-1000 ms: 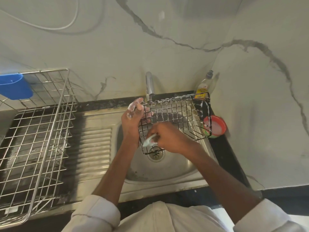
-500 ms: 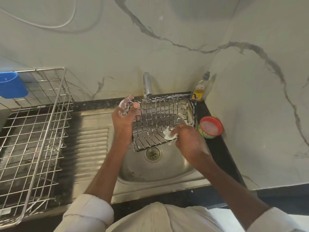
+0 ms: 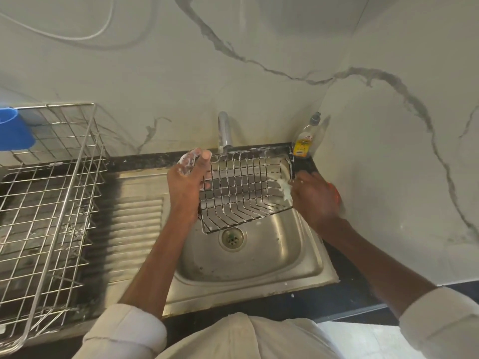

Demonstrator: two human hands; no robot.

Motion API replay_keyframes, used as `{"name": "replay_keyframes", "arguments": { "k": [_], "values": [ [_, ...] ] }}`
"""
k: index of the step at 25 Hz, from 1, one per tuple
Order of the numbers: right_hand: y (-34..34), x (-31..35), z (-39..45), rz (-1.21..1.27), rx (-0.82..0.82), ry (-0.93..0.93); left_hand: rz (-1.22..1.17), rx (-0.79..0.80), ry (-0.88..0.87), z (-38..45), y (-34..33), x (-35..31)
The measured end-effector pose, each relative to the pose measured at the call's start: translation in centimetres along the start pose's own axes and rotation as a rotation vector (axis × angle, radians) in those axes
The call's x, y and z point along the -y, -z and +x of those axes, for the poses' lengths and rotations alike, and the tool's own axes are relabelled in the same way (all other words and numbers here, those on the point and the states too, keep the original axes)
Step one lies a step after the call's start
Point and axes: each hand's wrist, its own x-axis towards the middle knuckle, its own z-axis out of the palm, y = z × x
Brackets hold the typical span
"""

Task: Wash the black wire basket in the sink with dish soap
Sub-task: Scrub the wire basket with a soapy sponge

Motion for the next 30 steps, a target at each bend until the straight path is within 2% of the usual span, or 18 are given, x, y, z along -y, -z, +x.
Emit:
{"name": "replay_keyframes", "arguments": {
  "k": [2,4,7,9,11,14,16,18,23,25,30],
  "values": [
    [0.7,-0.1,1.6,0.079,-0.044,0.012,-0.035,-0.034,0.048,-0.1,-0.2,0.0],
    [1.8,0.3,2.7,0.233,-0.029,-0.096,-0.060,-0.060,0.077,0.2,0.1,-0.1],
    [2.1,0.9,2.5,0.428,0.108,-0.268,-0.035,-0.076,0.064,0.4,0.8,-0.1],
    [1.5,1.3,1.4,0.461,0.183,-0.261,0.018,-0.083,0.047,0.3,0.9,0.0],
    [1.0,2.1,0.9,0.497,0.139,-0.236,0.057,-0.082,0.040,0.2,0.9,0.1],
    [0.8,1.7,2.8,0.370,-0.065,-0.140,0.079,-0.038,0.038,-0.2,0.6,0.4],
    [0.8,0.9,3.8,0.250,-0.085,-0.065,0.072,-0.004,0.028,-0.3,0.3,0.4],
    [0.9,1.0,3.5,0.179,0.009,-0.041,0.078,0.005,0.027,-0.5,0.1,0.5],
    [-0.1,1.9,-0.5,0.073,0.392,-0.120,0.070,-0.020,0.061,-1.4,-0.5,0.6],
    [-0.2,1.9,-0.4,0.049,0.438,-0.094,0.048,-0.019,0.076,-1.5,-0.7,0.6],
    [0.2,2.7,3.3,-0.049,0.134,-0.129,0.075,0.022,0.071,-2.0,-1.2,0.8]
  ]
}}
